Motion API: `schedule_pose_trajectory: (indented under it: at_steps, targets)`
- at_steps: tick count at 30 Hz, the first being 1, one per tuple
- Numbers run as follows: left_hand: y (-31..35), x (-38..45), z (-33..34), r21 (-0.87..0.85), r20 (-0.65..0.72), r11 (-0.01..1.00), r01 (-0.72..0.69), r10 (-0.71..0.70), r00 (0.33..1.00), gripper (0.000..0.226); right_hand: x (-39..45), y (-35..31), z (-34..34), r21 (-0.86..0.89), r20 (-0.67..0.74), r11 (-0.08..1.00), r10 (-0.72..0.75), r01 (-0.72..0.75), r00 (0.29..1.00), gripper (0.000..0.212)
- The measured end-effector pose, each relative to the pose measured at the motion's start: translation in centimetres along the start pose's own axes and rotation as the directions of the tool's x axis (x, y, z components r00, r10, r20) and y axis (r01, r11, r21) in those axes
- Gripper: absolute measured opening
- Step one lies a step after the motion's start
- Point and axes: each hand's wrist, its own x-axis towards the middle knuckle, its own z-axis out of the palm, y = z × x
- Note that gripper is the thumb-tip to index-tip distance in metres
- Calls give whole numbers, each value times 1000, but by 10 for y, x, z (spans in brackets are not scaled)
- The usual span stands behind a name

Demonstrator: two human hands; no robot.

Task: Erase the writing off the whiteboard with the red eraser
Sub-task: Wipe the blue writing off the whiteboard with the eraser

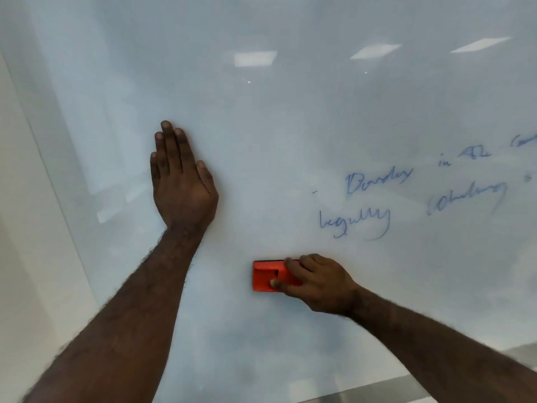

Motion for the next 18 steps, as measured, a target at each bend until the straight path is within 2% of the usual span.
schedule_pose_trajectory:
  at_steps: [2, 4, 6, 8, 10, 11, 15, 18]
  targets:
    - [4, 1, 0, -4, -1, 1000, -21, 21, 1000, 56, 18, 26, -14, -25, -91, 995, 98, -100, 991, 40]
    - [12, 1, 2, -5, 5, 994, -106, 106, 994, 56, 43, 64, -36, -38, -215, 957, 272, -286, 938, 36]
    - [25, 2, 4, -17, 6, 987, -161, 161, 987, 55, 64, 112, -61, -61, -318, 882, 426, -466, 847, 39]
    - [37, 3, 6, -36, 2, 990, -133, 133, 991, 56, 76, 160, -84, -52, -399, 756, 584, -653, 707, 47]
    - [43, 4, 7, -35, -4, 995, -96, 96, 995, 56, 80, 183, -94, -6, -437, 649, 682, -761, 586, 51]
    - [45, 4, 7, -31, -7, 995, -90, 89, 996, 56, 80, 183, -93, 9, -444, 627, 700, -779, 559, 51]
    - [47, 3, 11, -19, -26, 994, -105, 104, 994, 55, 56, 134, -63, 56, -430, 639, 709, -767, 559, 50]
    - [55, 5, 13, -13, -32, 989, -144, 144, 989, 54, 18, 66, -29, 72, -336, 669, 714, -739, 614, 46]
